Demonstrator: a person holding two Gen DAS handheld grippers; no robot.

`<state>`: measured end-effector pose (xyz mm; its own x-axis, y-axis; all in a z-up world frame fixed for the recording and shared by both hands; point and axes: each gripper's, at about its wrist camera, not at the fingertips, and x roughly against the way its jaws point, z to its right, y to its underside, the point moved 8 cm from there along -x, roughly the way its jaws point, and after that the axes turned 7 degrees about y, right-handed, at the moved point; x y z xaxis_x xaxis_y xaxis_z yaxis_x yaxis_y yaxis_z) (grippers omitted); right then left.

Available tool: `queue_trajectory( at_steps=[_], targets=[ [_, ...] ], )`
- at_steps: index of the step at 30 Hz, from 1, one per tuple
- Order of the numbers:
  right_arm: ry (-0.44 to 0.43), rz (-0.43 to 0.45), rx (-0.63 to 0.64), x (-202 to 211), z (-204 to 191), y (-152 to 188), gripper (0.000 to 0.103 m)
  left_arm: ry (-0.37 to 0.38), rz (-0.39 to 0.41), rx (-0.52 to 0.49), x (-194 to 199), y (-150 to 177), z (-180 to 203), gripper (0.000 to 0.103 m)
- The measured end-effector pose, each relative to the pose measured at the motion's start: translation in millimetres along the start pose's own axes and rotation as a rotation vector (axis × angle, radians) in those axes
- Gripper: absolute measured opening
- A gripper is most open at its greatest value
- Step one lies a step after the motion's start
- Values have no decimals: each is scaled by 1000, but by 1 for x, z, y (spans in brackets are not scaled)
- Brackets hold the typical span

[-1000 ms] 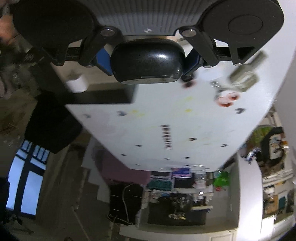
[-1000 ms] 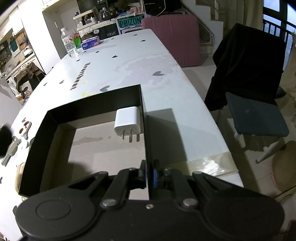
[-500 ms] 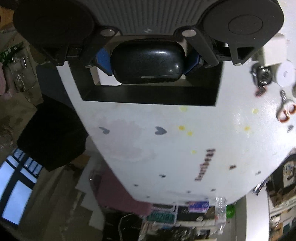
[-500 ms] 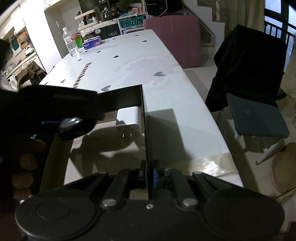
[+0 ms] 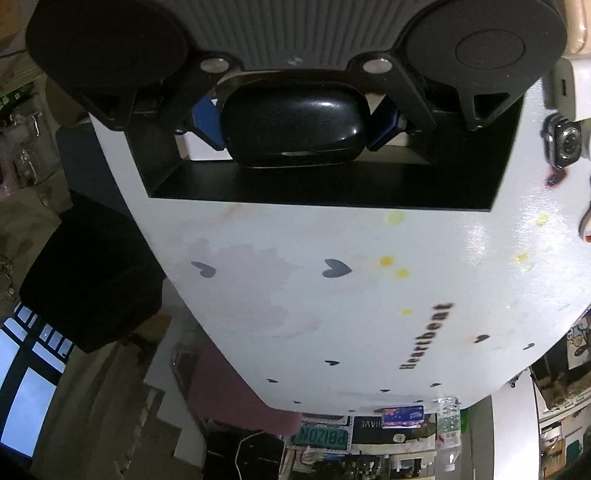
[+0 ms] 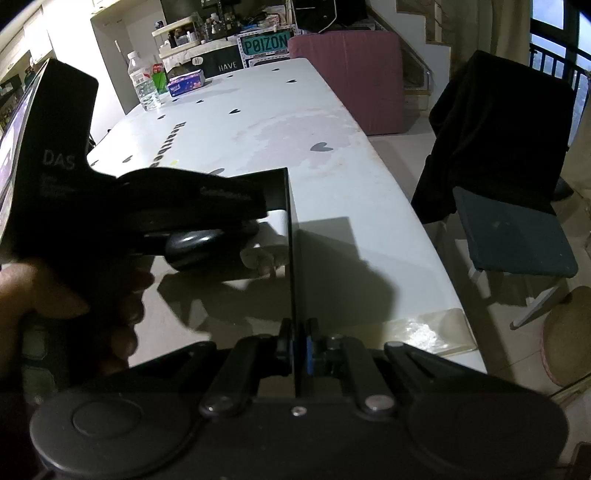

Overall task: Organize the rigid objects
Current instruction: 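Carry the black case with the left gripper into the box beside the charger and release, then return the left gripper to the items and grasp the beige earbud case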

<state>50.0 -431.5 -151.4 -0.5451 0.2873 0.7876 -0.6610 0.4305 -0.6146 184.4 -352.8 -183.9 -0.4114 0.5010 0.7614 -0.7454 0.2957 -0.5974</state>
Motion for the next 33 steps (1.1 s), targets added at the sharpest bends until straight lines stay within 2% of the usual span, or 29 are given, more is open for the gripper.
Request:
queue_trajectory(
  at_steps=[3, 5, 9, 14, 22, 25, 28, 33],
  targets=[
    [-1, 0, -1, 0, 0, 0, 7, 39, -7, 5, -4, 0, 5, 82],
    [0, 0, 0, 0, 0, 0, 7, 42, -12, -2, -5, 0, 6, 82],
    [-1, 1, 0, -1, 0, 0, 7, 45, -6, -16, -3, -1, 6, 92],
    [-1, 0, -1, -1, 0, 0, 8, 52, 1, -54, 7, 1, 5, 93],
    [-3, -1, -2, -1, -1, 1, 8, 84, 9, -99, 36, 0, 5, 94],
    [-2, -1, -2, -1, -1, 1, 8, 88, 12, -115, 51, 1, 5, 98],
    [-3, -1, -2, -2, -1, 1, 8, 64, 24, -139, 69, 1, 2, 102],
    [-3, -1, -2, -2, -1, 1, 8, 49, 48, -168, 97, 1, -6, 103]
  ],
)
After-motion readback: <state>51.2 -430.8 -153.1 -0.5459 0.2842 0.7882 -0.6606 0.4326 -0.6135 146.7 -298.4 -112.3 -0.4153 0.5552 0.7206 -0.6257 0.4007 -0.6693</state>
